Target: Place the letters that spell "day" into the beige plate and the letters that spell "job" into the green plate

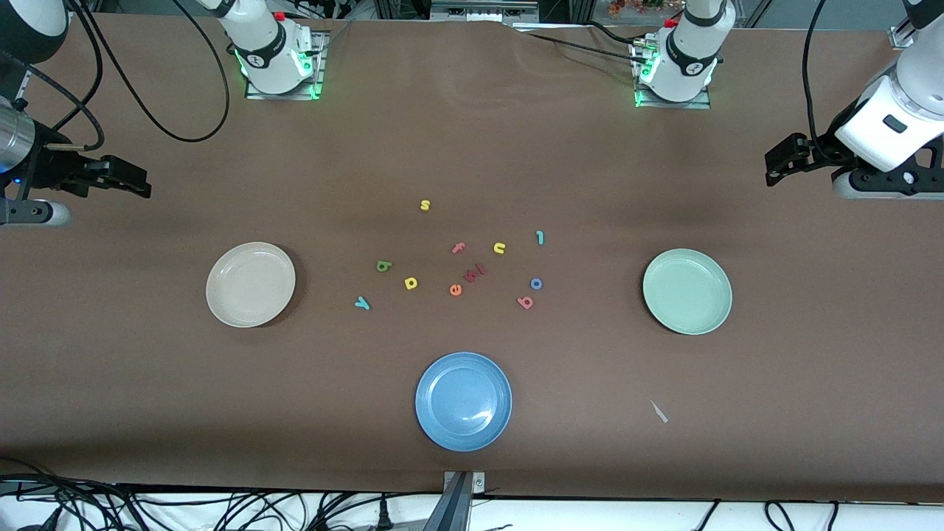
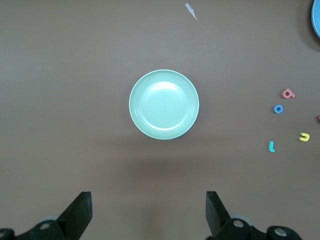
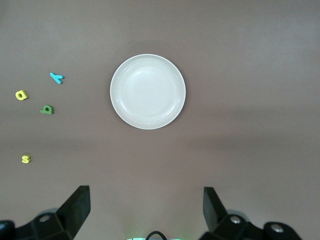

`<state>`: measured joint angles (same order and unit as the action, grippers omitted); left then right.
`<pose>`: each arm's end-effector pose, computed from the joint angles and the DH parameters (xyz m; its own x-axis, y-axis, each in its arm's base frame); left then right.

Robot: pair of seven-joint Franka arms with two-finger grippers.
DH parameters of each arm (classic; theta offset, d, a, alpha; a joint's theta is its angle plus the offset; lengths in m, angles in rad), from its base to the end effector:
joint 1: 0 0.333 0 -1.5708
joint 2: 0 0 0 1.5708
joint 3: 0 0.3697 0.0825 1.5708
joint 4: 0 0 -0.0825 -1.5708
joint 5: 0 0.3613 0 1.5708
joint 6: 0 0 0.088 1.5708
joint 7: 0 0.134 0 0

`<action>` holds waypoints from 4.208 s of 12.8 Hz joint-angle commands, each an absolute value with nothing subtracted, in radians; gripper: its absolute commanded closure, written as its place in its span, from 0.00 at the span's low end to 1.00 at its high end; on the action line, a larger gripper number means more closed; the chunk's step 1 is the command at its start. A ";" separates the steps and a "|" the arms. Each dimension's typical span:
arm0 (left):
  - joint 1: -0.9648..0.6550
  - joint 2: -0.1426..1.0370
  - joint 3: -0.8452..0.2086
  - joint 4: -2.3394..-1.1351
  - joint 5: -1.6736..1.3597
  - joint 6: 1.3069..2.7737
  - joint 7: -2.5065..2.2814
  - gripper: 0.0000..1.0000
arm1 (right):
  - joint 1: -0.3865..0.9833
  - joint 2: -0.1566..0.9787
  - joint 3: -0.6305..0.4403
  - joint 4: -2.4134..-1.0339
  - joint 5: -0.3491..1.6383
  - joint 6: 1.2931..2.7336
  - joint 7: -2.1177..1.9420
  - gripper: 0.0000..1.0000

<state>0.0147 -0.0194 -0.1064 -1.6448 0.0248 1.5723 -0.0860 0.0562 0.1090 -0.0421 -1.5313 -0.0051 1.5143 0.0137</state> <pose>0.5194 -0.0450 0.6284 0.9987 -0.0055 -0.0507 -0.0071 -0.9995 -0.0313 0.5588 0.0086 0.6048 0.9921 -0.0003 -0.1254 0.0011 -0.9999 0.0114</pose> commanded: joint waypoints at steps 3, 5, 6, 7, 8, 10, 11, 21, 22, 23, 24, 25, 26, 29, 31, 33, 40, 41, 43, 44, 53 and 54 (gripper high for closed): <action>0.017 -0.017 -0.109 -1.624 0.040 1.552 -0.066 0.00 | 0.045 0.115 -0.043 -1.523 -0.003 1.499 -0.002 0.00; 0.017 -0.017 -0.109 -1.624 0.035 1.548 -0.069 0.00 | 0.048 0.115 -0.043 -1.523 -0.003 1.499 -0.003 0.00; 0.017 -0.018 -0.112 -1.624 0.037 1.534 -0.075 0.00 | 0.048 0.115 -0.043 -1.523 -0.003 1.499 -0.008 0.00; 0.017 -0.017 -0.112 -1.623 0.038 1.532 -0.072 0.00 | 0.051 0.115 -0.043 -1.522 -0.009 1.497 -0.009 0.00; 0.017 -0.017 -0.110 -1.623 0.037 1.532 -0.068 0.00 | 0.055 0.114 -0.040 -1.522 -0.011 1.499 -0.006 0.00; 0.020 -0.017 -0.110 -1.618 0.035 1.532 -0.066 0.00 | 0.057 0.114 -0.040 -1.522 -0.006 1.499 -0.005 0.00; 0.020 -0.017 -0.110 -1.618 0.035 1.532 -0.066 0.00 | 0.055 0.114 -0.040 -1.517 -0.005 1.499 -0.005 0.00; 0.005 -0.003 -0.117 -1.589 0.037 1.531 -0.071 0.00 | 0.061 0.114 -0.032 -1.491 -0.017 1.497 -0.003 0.00; 0.005 -0.003 -0.117 -1.589 0.037 1.531 -0.071 0.00 | 0.061 0.114 -0.032 -1.491 -0.015 1.499 -0.002 0.00; 0.005 -0.003 -0.117 -1.589 0.037 1.531 -0.071 0.00 | 0.061 0.115 -0.032 -1.491 -0.012 1.502 -0.002 0.00; 0.006 -0.003 -0.117 -1.591 0.037 1.531 -0.071 0.00 | 0.066 0.115 -0.032 -1.491 -0.011 1.506 -0.002 0.00; 0.005 -0.003 -0.117 -1.591 0.037 1.531 -0.071 0.00 | 0.072 0.115 -0.032 -1.491 -0.012 1.505 -0.002 0.00; 0.005 -0.003 -0.118 -1.589 0.037 1.531 -0.071 0.00 | 0.072 0.115 -0.032 -1.491 -0.014 1.506 -0.002 0.00; 0.005 -0.003 -0.120 -1.591 0.037 1.529 -0.072 0.00 | 0.074 0.115 -0.032 -1.489 -0.012 1.511 0.003 0.00; 0.005 -0.003 -0.120 -1.591 0.037 1.529 -0.071 0.00 | 0.074 0.115 -0.034 -1.489 -0.009 1.509 0.002 0.00; 0.005 -0.003 -0.120 -1.591 0.037 1.528 -0.071 0.00 | 0.099 0.136 -0.032 -1.490 -0.009 1.511 0.005 0.00; -0.009 -0.003 -0.121 -1.591 0.037 1.522 -0.078 0.00 | 0.152 0.172 -0.032 -1.488 -0.006 1.580 0.060 0.00; -0.009 -0.003 -0.121 -1.591 0.037 1.522 -0.078 0.00 | 0.164 0.172 -0.032 -1.488 -0.006 1.582 0.061 0.00; -0.009 -0.003 -0.121 -1.591 0.037 1.522 -0.078 0.00 | 0.196 0.179 -0.032 -1.489 -0.008 1.591 0.063 0.00; -0.009 -0.003 -0.121 -1.591 0.037 1.522 -0.078 0.00 | 0.201 0.198 -0.032 -1.489 -0.006 1.591 0.070 0.00; -0.018 0.006 -0.133 -1.591 0.031 1.522 -0.075 0.00 | 0.229 0.293 -0.034 -1.488 0.151 1.698 0.127 0.00; -0.020 0.009 -0.135 -1.592 0.031 1.520 -0.077 0.00 | 0.229 0.310 -0.034 -1.488 0.161 1.703 0.126 0.00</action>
<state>-0.0127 -0.0041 -0.1274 -1.6194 0.0247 1.5456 -0.0860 0.2247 0.2724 -0.0302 -1.5058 0.1190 1.6850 0.1153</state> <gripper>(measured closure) 0.000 0.000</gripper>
